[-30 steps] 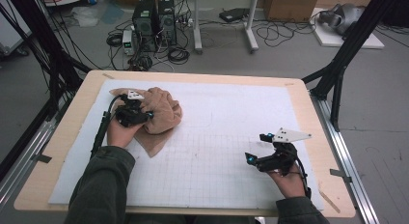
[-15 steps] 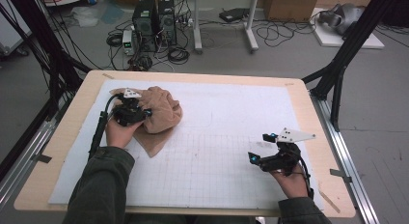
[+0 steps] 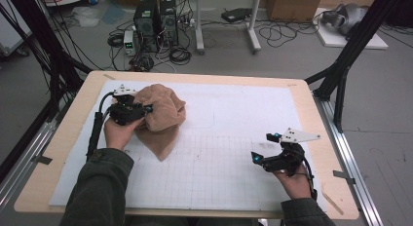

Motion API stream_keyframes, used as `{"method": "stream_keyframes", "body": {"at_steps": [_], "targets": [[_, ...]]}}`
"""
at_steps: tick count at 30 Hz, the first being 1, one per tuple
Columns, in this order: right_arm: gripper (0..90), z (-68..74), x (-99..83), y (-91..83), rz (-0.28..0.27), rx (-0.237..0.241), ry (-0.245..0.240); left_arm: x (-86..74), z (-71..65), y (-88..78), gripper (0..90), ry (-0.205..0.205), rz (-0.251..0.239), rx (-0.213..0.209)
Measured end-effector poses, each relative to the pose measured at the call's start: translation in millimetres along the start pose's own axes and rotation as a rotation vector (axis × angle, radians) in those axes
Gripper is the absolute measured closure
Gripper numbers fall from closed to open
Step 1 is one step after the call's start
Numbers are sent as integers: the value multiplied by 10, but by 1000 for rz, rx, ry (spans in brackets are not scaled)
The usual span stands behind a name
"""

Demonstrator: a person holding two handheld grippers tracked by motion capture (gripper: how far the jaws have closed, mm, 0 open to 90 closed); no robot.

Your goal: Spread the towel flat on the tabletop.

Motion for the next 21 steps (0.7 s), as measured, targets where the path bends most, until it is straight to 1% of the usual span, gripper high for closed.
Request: {"method": "stream_keyframes", "body": {"at_steps": [4,5,6,7,10,12,14,18,19,20,21], "targets": [[40,6,15,12,1,0,-6,9,-65,-67,757,18,-4,-17],[40,6,16,15,2,0,-5,21,-100,-92,758,24,-11,-25],[40,7,22,21,2,1,-7,21,-100,-92,758,24,-11,-25],[40,9,26,24,1,0,-7,42,-171,-139,759,33,-25,-43],[40,23,38,37,2,4,-10,66,-302,-208,759,51,-38,-71],[40,34,51,41,2,5,-18,81,-406,-259,759,68,-48,-94],[40,52,59,42,5,8,-17,97,-517,-311,759,79,-60,-120],[40,65,80,27,7,8,-25,114,-786,-419,759,112,-79,-175],[40,63,86,20,7,5,-29,114,-786,-419,759,112,-79,-175],[40,62,94,12,6,2,-32,113,-946,-469,759,130,-84,-208],[40,62,94,12,6,2,-32,113,-946,-469,759,130,-84,-208]]}}
Point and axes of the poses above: each handheld gripper's, and its own axes: y roughly forward along the jaws, x roughly out of its top, z roughly to its left, the point moved 10 cm from there along y, roughly forward along the jaws, and after that the axes turned 9 degrees about x, right-handed, at the moved point
